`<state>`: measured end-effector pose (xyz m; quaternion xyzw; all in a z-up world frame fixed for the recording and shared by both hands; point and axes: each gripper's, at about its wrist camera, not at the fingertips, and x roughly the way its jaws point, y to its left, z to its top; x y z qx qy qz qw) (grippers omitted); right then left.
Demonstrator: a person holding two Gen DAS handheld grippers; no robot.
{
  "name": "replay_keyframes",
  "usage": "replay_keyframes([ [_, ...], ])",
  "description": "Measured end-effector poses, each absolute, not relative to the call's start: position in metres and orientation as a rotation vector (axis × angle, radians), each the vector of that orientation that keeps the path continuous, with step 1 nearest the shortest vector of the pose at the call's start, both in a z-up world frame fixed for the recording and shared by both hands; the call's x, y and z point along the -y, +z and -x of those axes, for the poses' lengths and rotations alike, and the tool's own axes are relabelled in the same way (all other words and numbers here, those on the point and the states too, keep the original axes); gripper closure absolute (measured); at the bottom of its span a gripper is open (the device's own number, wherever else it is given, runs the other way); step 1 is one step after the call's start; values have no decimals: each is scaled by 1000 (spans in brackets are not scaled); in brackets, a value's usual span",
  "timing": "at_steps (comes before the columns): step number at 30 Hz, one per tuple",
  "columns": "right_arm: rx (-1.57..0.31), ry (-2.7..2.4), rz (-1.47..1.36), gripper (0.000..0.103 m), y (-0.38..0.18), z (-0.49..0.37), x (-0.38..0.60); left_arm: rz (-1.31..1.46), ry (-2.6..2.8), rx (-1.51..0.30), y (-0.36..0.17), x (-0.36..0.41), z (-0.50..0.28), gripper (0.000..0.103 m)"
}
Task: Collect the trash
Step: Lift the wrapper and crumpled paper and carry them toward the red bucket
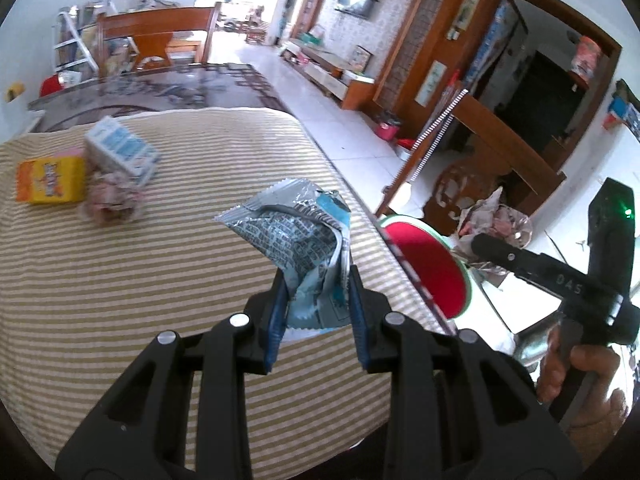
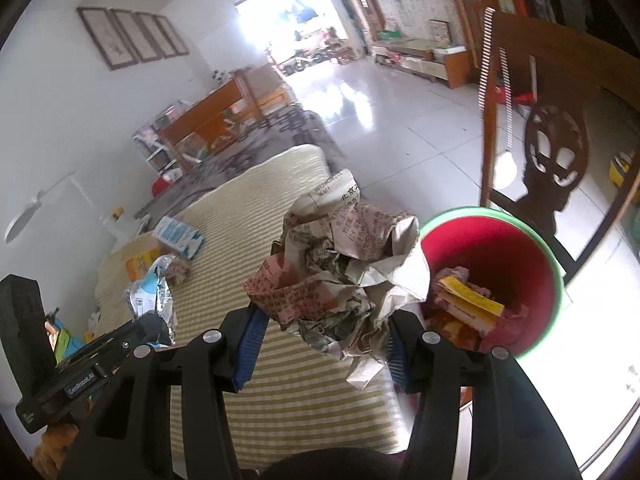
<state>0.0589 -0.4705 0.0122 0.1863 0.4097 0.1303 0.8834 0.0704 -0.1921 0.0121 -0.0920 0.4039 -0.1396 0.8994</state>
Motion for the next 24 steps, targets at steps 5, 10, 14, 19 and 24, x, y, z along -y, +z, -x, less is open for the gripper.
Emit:
replay_keyframes([
  [5,-872,185,-429,52,-8,-60,505,174,-322,-874,-1,215,-80,75],
  [10,-903,128,-476,52,-28,-62,528,176,-327,-912,-16,220,-85,75],
  [14,-917,113,-496,52,-38,-62,536,176,-324,-940,-25,221,-90,75],
  [19,-928,106,-507,52,-45,-64,539,191,-353,-965,-28,233,-99,75],
  [24,-913,87,-524,52,-46,-62,547,191,-419,-978,-25,260,-116,75],
])
